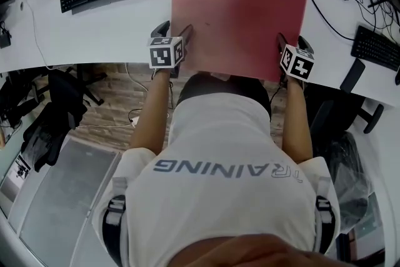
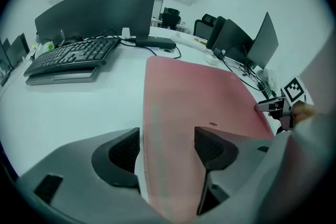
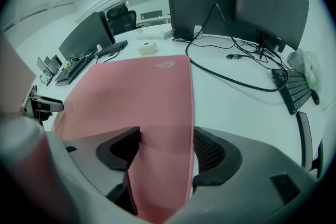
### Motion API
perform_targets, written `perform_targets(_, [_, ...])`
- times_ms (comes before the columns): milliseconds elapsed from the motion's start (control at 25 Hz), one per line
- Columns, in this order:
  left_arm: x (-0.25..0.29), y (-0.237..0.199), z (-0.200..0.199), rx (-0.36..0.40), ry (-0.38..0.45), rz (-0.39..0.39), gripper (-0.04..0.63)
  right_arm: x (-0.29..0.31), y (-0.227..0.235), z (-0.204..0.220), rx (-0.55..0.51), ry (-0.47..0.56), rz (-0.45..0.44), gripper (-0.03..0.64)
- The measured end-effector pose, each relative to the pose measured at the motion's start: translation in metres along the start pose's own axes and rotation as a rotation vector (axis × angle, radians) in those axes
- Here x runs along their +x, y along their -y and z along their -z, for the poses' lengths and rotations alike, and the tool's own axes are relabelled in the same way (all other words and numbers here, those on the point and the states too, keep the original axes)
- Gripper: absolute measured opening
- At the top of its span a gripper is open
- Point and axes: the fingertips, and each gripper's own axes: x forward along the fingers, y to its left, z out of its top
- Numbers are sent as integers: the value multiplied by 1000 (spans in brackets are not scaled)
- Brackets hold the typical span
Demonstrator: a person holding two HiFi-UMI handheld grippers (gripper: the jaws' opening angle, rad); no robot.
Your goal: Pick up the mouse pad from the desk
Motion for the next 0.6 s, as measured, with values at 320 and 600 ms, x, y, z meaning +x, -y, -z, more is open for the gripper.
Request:
perform_targets(320, [6, 1, 1, 28, -24, -79, 301, 0, -5, 1, 19, 12, 18, 294])
perform_targets(600, [5, 5, 1, 28, -39, -83, 231, -1, -13, 0, -17, 12, 3, 234])
